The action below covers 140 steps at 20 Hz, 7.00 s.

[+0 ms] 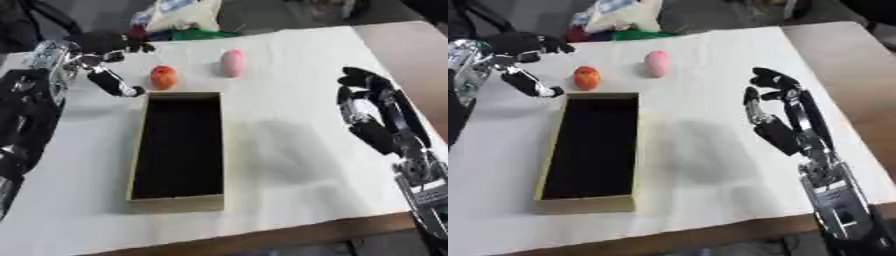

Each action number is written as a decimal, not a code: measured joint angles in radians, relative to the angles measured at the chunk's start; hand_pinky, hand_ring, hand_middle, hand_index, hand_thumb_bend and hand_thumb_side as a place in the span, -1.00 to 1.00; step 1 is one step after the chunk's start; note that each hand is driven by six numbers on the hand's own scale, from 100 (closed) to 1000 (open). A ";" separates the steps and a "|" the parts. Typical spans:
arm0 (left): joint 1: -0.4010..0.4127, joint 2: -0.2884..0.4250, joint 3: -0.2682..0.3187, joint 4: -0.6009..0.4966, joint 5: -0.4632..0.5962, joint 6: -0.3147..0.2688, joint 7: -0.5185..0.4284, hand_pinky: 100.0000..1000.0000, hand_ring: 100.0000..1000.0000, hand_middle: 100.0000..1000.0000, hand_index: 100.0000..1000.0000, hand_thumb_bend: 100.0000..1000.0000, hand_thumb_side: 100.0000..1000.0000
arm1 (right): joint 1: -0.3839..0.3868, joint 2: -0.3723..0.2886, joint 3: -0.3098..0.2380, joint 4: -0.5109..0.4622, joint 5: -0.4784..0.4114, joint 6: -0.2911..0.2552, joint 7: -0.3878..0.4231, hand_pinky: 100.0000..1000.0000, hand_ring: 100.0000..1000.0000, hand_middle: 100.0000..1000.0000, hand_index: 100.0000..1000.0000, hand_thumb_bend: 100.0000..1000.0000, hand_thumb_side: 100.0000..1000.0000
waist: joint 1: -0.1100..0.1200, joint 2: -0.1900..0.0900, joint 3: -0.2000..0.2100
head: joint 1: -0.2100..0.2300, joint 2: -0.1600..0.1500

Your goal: Pick up objects on the table and place them in the box.

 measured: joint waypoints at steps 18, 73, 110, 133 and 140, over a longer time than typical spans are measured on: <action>-0.030 -0.034 0.063 0.092 -0.159 0.142 0.202 0.54 0.60 0.61 0.95 -0.40 -0.49 | -0.009 0.000 0.006 0.000 -0.014 -0.007 0.007 0.36 0.59 0.38 0.73 -1.00 0.37 | 0.011 0.035 -0.045 | 0.005 -0.023; 0.094 0.072 -0.308 -0.373 0.302 -0.214 -0.083 0.17 0.00 -0.02 0.46 -0.86 -0.79 | 0.010 0.000 -0.006 0.007 -0.009 -0.009 0.002 0.37 0.60 0.39 0.74 -1.00 0.45 | 0.001 -0.018 0.005 | -0.022 -0.016; 0.524 0.205 -0.056 -0.959 0.899 0.119 -0.051 0.35 0.10 0.08 0.65 -1.00 -0.16 | -0.489 -0.194 0.095 0.445 0.053 -0.080 0.364 0.55 0.70 0.52 0.73 -0.91 -0.33 | -0.066 -0.031 0.181 | -0.081 -0.009; 0.535 0.097 -0.030 -1.033 1.026 0.170 -0.150 0.35 0.07 0.05 0.63 -1.00 0.02 | -0.710 -0.029 -0.254 1.015 0.490 0.098 0.241 0.58 0.75 0.63 0.84 -0.80 -0.29 | -0.092 0.003 0.330 | -0.207 -0.066; 0.535 0.089 -0.029 -1.035 1.029 0.171 -0.157 0.35 0.07 0.05 0.63 -1.00 0.04 | -0.711 -0.029 -0.259 1.023 0.521 0.111 0.210 0.61 0.77 0.70 0.92 -0.73 -0.28 | -0.090 0.010 0.333 | -0.215 -0.066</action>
